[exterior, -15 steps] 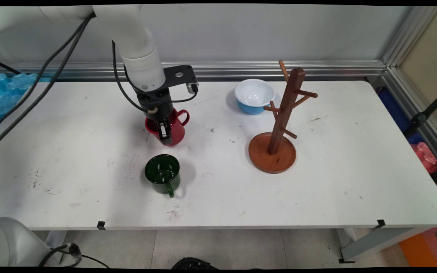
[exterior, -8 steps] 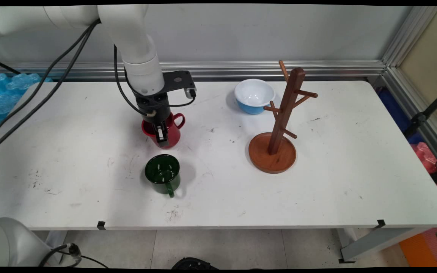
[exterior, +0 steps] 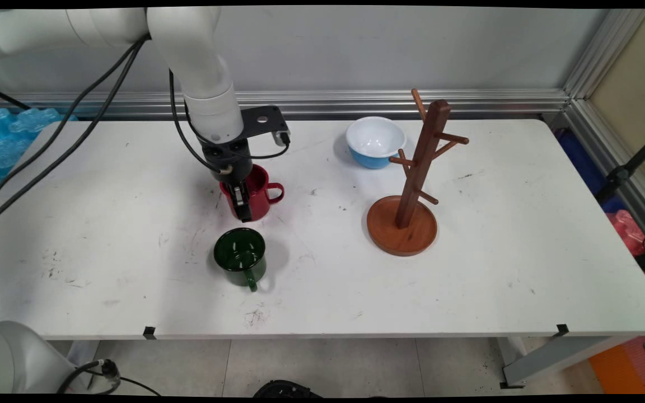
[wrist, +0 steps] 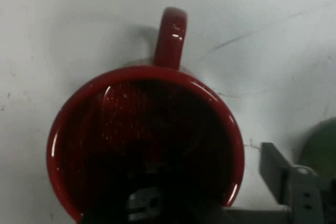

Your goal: Place the picked object on the table

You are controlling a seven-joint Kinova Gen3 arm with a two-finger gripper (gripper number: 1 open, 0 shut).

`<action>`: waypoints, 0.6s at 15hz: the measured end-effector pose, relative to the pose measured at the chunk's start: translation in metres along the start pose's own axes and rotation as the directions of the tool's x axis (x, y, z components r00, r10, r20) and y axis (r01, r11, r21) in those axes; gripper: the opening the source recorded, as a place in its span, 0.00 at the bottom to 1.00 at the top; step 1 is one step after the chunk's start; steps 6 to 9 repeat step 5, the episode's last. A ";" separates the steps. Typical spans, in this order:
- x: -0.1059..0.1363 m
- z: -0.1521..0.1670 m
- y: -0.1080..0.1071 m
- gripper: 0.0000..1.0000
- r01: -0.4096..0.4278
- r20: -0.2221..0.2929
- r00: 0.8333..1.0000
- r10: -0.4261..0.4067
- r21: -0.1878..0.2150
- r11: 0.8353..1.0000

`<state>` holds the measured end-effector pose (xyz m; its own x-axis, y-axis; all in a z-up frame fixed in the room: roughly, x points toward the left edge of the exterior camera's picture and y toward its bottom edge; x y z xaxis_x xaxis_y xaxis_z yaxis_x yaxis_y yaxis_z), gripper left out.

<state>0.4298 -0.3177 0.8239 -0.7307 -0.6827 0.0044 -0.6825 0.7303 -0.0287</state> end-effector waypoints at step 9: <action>-0.004 0.000 -0.002 1.00 0.005 -0.016 1.000 -0.005 0.016 1.000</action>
